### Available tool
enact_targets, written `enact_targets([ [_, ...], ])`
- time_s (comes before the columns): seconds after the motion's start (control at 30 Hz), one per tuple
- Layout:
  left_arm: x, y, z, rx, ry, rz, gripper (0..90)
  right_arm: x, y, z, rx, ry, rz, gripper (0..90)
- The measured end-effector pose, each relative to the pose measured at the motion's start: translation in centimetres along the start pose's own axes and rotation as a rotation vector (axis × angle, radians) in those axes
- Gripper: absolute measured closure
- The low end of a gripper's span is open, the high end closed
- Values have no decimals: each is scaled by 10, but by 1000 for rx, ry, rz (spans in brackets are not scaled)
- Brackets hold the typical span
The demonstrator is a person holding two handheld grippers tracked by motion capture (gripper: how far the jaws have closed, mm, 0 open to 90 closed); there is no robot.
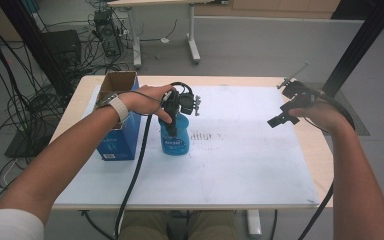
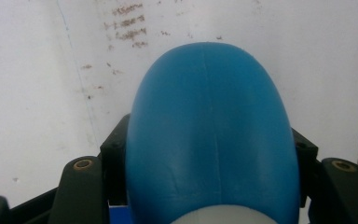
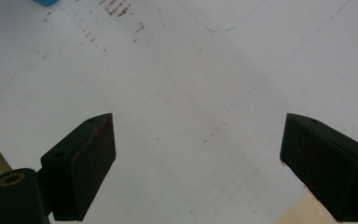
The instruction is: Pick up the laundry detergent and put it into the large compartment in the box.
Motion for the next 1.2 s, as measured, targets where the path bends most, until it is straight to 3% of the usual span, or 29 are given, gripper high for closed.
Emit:
enact_targets([
  [1.2,0,0,-1,-7,5,2,379,0,3,3,2,-3,8,109],
])
Point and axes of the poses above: each handheld gripper's, and its own axes: y roughly backward along the jaws, z roughly out of its underside, x roughly to its right, the point moved 8 cm from there along -y, roughly forward along the jaws, and after that the axes turned 12 degrees about -x, right-handed, at the moved point
